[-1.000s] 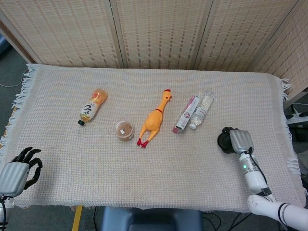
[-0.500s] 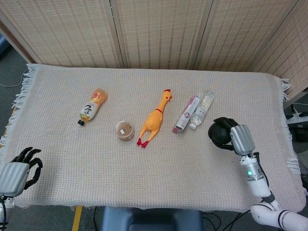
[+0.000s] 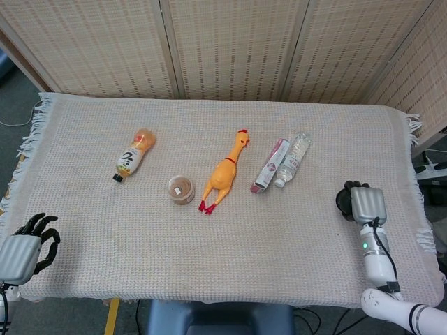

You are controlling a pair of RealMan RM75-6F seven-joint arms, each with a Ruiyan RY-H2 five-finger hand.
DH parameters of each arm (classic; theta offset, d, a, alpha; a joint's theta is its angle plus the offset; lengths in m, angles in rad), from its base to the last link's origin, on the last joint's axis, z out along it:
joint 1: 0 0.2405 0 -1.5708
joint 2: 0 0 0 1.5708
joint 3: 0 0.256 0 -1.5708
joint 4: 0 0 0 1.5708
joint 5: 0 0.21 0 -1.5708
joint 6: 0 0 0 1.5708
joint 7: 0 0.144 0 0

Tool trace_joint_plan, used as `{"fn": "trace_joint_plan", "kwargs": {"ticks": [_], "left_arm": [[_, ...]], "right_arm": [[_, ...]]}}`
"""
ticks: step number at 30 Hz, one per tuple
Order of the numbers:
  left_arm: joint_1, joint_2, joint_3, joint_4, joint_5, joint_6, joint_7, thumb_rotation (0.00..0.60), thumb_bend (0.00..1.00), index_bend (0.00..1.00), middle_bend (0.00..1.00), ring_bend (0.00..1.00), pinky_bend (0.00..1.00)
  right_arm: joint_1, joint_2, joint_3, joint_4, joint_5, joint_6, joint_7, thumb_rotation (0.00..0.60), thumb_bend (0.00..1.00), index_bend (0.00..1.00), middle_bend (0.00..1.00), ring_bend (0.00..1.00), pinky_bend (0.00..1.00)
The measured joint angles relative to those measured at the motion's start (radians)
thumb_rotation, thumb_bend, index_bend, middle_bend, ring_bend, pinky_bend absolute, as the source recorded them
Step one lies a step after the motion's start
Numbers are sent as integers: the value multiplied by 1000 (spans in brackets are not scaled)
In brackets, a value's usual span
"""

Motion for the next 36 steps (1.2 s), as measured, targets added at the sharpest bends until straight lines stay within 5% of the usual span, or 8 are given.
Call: {"fn": "trace_joint_plan", "kwargs": {"ticks": [4, 8, 17, 22, 27, 36], "left_arm": [[-1, 0, 0, 1, 1, -1, -3, 600, 531, 589, 232, 148, 417], [-2, -1, 1, 1, 3, -3, -4, 600, 532, 589, 233, 148, 418], [-1, 0, 2, -1, 5, -1, -6, 600, 532, 588, 232, 148, 418], [-1, 0, 2, -1, 4, -1, -7, 600, 532, 587, 233, 148, 418], [-1, 1, 2, -2, 2, -1, -5, 600, 532, 588, 233, 148, 418], [0, 3, 1, -9, -6, -6, 3, 600, 531, 590, 233, 148, 418]], "right_arm": [[2, 18, 9, -35, 55, -30, -46, 600, 406, 769, 598, 661, 897], [-3, 31, 14, -48, -49, -46, 87, 600, 406, 756, 598, 658, 897], [-27, 16, 6, 33, -495, 58, 791, 600, 406, 742, 597, 647, 889], [-33, 3, -9, 123, -700, 112, 1020, 600, 406, 742, 597, 648, 889], [-25, 33, -34, 118, -677, 31, 974, 600, 406, 743, 597, 648, 897], [-5, 83, -35, 29, -350, -156, 514, 600, 406, 743, 597, 648, 904]]}}
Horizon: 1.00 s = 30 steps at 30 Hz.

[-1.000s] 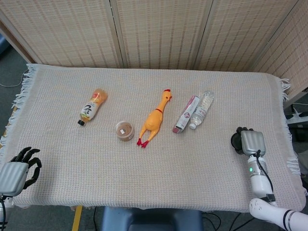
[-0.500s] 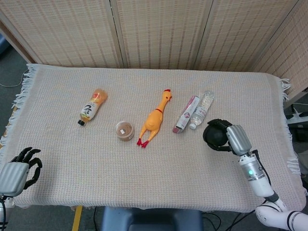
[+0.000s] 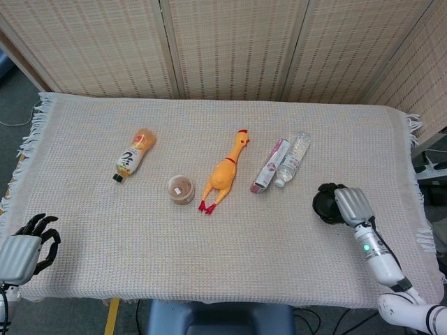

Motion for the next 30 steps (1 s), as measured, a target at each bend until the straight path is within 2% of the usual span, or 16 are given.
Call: {"fn": "trace_joint_plan", "kwargs": {"ticks": [4, 7, 22, 25, 30], "left_arm": [[0, 0, 1, -2, 1, 0, 4, 600, 531, 592, 233, 148, 419], [1, 1, 2, -3, 3, 2, 3, 600, 532, 591, 233, 148, 418], [1, 3, 1, -6, 0, -2, 4, 600, 532, 591, 233, 149, 419], [1, 3, 1, -6, 0, -1, 2, 600, 531, 591, 233, 150, 419], [2, 3, 2, -4, 2, 1, 0, 600, 531, 591, 233, 150, 419]], "right_arm": [[24, 12, -1, -35, 158, -96, -152, 600, 406, 743, 597, 648, 904], [45, 16, -5, -49, 212, -140, -203, 600, 406, 743, 597, 648, 904], [74, -36, -35, 17, 264, -155, -282, 600, 406, 718, 597, 614, 892], [77, -38, -40, 18, 271, -157, -291, 600, 406, 676, 564, 549, 878], [75, -35, -41, 11, 259, -146, -284, 600, 406, 517, 370, 325, 785]]}}
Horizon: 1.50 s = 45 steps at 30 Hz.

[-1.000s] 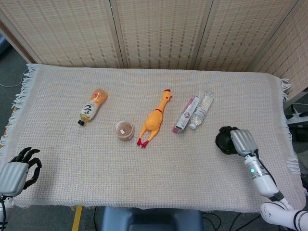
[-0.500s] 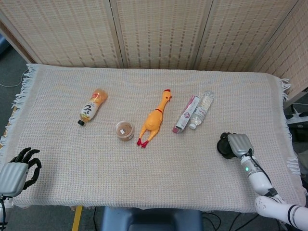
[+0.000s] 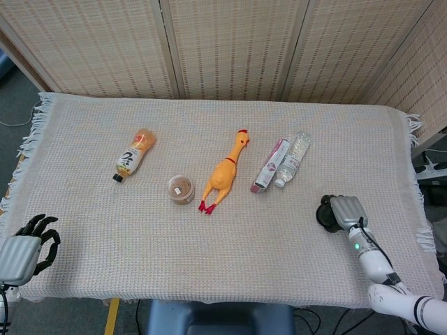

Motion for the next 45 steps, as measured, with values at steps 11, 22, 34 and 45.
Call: {"fn": "trace_joint_plan", "kwargs": {"ticks": [11, 22, 34, 45], "left_arm": [[0, -1, 0, 1, 2, 1, 1, 600, 531, 590, 234, 152, 419], [0, 0, 0, -1, 0, -1, 1, 600, 532, 588, 234, 163, 419], [-2, -1, -1, 0, -2, -5, 1, 600, 531, 588, 235, 164, 419], [-3, -1, 0, -1, -3, -8, 3, 600, 532, 589, 235, 164, 419]], "right_arm": [[-21, 9, -8, -6, -59, 45, 28, 600, 389, 445, 131, 70, 541], [-18, 16, -12, -12, -24, 26, 0, 600, 388, 411, 109, 43, 447], [-4, 35, -23, -35, 49, 7, -65, 600, 324, 270, 9, 0, 135], [-1, 48, -30, -49, 72, 6, -78, 600, 289, 146, 0, 0, 27]]}}
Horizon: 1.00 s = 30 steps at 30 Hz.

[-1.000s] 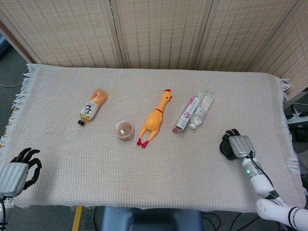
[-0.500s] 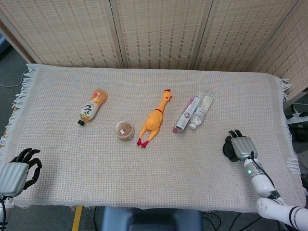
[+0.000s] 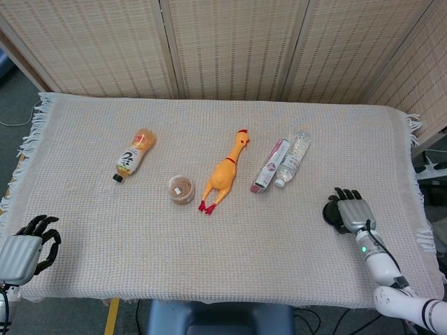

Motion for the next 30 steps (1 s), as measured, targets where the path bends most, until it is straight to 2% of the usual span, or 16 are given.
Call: {"fn": "trace_joint_plan", "kwargs": {"ticks": [8, 16, 24, 30], "left_arm": [[0, 0, 1, -1, 1, 0, 2, 600, 532, 588, 235, 164, 419], [0, 0, 1, -1, 1, 0, 4, 600, 532, 588, 237, 165, 420], [2, 0, 2, -3, 5, 6, 4, 600, 532, 590, 238, 165, 419], [2, -1, 3, -2, 9, 7, 3, 600, 532, 591, 238, 165, 419]], "right_arm": [[-4, 1, 0, -3, -12, 29, 2, 600, 236, 5, 0, 0, 11], [-36, 23, 6, -36, -90, 98, 59, 600, 128, 0, 0, 0, 0], [-69, 64, 1, -86, -131, 141, 89, 600, 114, 0, 0, 0, 0], [-123, 35, -12, -66, -207, 304, 67, 600, 98, 0, 0, 0, 0]]}}
